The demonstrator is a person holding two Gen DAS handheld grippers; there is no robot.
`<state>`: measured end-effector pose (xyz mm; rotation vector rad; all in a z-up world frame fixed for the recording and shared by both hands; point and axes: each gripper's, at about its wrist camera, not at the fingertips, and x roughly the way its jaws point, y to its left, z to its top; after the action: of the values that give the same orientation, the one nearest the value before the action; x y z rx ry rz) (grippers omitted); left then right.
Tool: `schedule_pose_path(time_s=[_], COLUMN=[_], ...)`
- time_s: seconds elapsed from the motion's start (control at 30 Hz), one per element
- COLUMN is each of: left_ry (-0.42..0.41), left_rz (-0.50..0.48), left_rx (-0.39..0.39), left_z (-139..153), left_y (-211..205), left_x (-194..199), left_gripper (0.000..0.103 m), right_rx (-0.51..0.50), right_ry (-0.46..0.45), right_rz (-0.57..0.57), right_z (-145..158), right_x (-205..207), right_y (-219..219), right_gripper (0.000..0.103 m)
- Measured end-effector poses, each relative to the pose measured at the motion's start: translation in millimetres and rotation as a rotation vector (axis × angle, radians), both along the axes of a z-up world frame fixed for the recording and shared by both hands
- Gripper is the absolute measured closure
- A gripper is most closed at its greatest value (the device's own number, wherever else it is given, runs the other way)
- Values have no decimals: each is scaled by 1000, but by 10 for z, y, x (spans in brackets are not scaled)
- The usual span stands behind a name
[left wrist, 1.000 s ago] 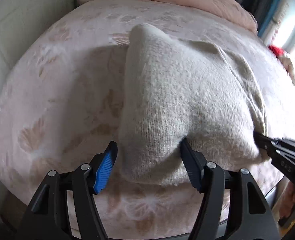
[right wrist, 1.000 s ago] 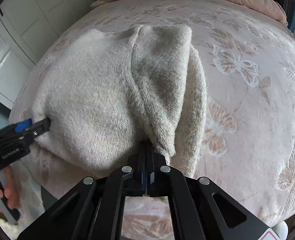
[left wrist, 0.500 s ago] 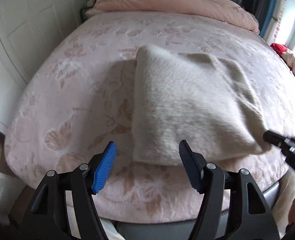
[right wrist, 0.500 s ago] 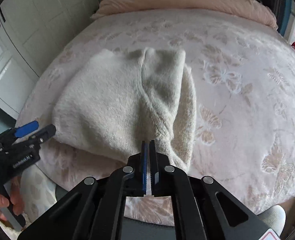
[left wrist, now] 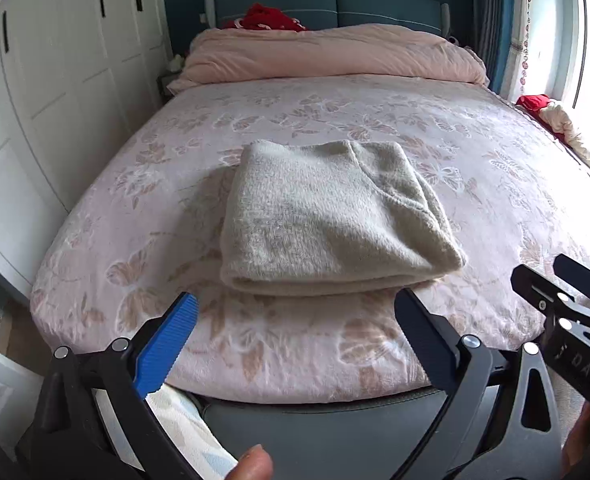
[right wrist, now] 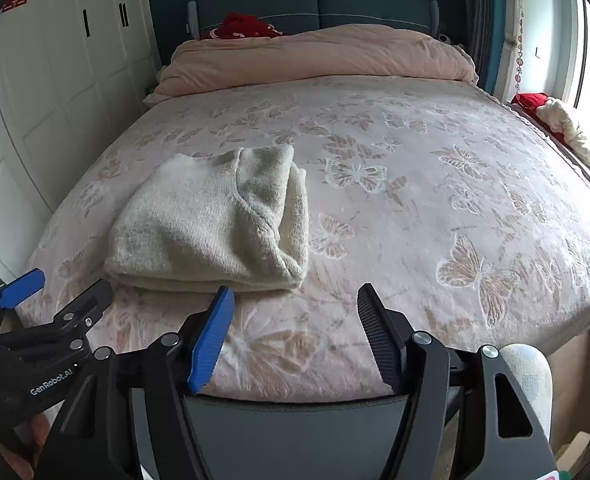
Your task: Fold small clothes
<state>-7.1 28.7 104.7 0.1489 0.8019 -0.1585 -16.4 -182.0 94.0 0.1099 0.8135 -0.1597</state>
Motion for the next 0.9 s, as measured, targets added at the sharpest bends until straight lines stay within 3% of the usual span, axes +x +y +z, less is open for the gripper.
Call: schedule_pose_path(time_s=[0.2, 0.9], left_ry=[-53, -40], left_rz=[8, 47], left_rx=[6, 8], left_z=[93, 124], left_y=[-102, -119], left_x=[-216, -226], left_gripper=[7, 9], right_rx=[-9, 21], right_ry=[-20, -15], right_rz=[11, -4], right_z=[40, 47], right_x=[-146, -182], right_y=[64, 80], right_gripper=[40, 40])
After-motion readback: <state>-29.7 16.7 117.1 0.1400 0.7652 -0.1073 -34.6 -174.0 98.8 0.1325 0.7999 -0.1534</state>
